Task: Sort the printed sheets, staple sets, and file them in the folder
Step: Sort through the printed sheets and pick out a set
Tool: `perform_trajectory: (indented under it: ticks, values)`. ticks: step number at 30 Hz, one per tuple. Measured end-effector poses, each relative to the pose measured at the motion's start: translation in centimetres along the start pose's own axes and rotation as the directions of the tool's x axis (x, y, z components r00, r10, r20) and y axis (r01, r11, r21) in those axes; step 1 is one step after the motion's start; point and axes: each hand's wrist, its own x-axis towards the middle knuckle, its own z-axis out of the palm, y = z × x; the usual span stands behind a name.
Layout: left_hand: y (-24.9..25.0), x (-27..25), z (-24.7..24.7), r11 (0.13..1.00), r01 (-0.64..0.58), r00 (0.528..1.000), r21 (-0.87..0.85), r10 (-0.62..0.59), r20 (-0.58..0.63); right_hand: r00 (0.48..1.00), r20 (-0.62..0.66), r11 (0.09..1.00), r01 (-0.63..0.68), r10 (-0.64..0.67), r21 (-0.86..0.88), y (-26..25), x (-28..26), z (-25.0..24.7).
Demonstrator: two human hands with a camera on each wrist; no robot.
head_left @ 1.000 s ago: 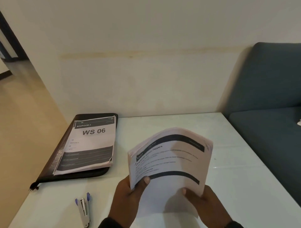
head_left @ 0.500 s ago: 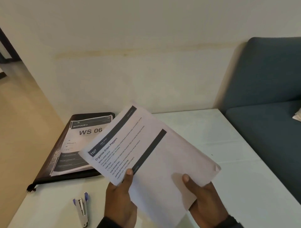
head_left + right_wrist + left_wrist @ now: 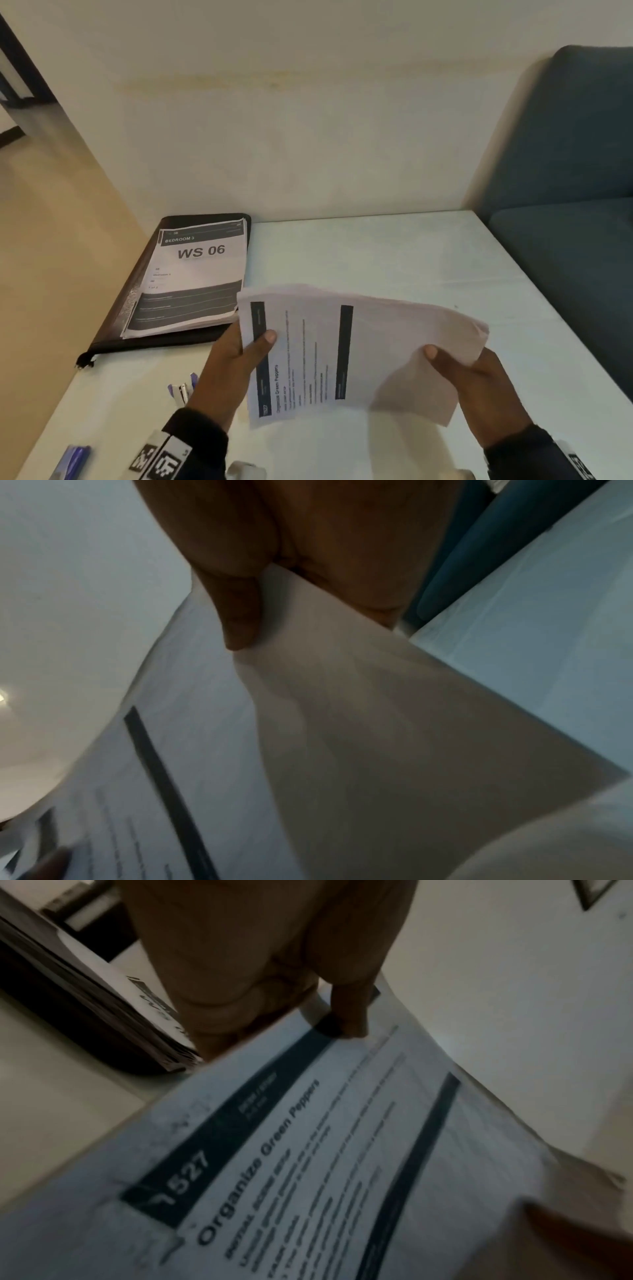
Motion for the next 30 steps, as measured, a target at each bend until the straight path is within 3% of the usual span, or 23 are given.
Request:
perform_trajectory:
  ticks: [6,13,16,21,23,28,30]
  values:
    - [1.0,-0.7,1.7,0.984,-0.175,0.976,0.039,0.178,-0.126,0.976,-0.105,0.977,0.2,-0.192,0.077,-1.9,-0.6,1.3]
    - [0.3,-0.7,2.5,0.98,-0.2,0.955,0.011,0.198,-0.221,0.912,-0.274,0.952,0.303,-0.305,-0.051,-1.4,-0.4,1.5]
    - [0.1,-0.8,3.1,0.974,-0.219,0.95,-0.059,0.198,-0.242,0.89,-0.265,0.927,0.373,-0.372,-0.049,-1.6,-0.4,1.4]
    - [-1.4,-0.7,3.4,0.983,-0.108,0.992,-0.151,0.097,-0.08,0.975,-0.138,0.985,0.166,-0.172,-0.053,0.5,0.1,1.2]
    - [-1.5,-0.6,3.6,0.985,-0.119,0.989,-0.127,0.107,-0.097,0.979,-0.148,0.989,0.136,-0.144,-0.064,0.7,0.1,1.1]
    - [-1.0,-0.8,3.3,0.974,-0.204,0.974,-0.102,0.191,-0.125,0.965,-0.174,0.98,0.198,-0.198,-0.02,0.3,0.3,0.6]
    - [-1.3,-0.8,3.5,0.982,-0.17,0.982,-0.08,0.162,-0.102,0.985,-0.128,0.993,0.118,-0.12,-0.024,0.9,0.4,0.5]
